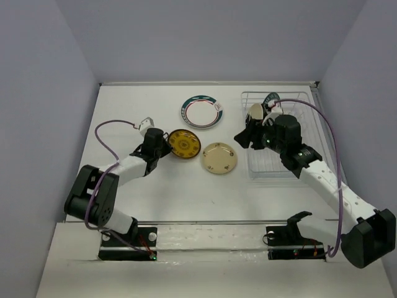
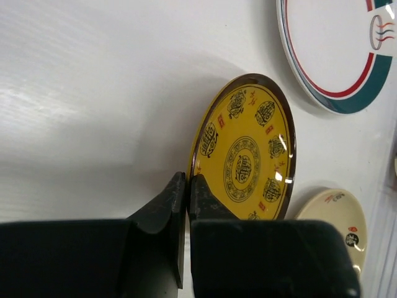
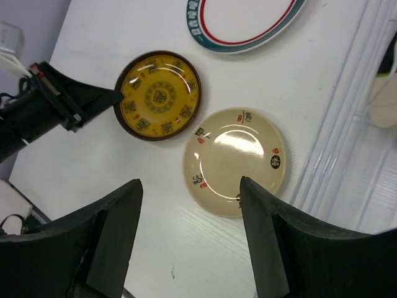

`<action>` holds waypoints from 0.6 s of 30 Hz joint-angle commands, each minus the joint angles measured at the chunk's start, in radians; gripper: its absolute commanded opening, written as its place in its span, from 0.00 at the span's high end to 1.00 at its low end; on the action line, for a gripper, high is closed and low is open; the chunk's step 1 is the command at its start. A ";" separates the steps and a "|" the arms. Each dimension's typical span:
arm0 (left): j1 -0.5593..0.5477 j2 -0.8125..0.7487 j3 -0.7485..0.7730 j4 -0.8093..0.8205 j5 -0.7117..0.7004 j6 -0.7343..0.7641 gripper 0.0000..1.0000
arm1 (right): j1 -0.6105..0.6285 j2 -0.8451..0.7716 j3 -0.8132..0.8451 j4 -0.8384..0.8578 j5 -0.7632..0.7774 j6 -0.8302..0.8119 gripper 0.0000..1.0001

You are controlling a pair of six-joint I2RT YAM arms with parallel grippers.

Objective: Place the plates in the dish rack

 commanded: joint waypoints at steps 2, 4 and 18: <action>-0.004 -0.315 -0.086 -0.054 -0.102 -0.001 0.94 | 0.088 0.100 0.051 0.091 -0.070 -0.019 0.25; -0.007 -0.389 -0.093 -0.088 -0.107 0.013 0.94 | 0.133 0.133 0.083 0.096 -0.076 -0.022 0.21; -0.059 -0.644 -0.131 -0.068 0.319 0.054 0.94 | 0.224 0.342 0.218 0.139 -0.125 0.000 0.24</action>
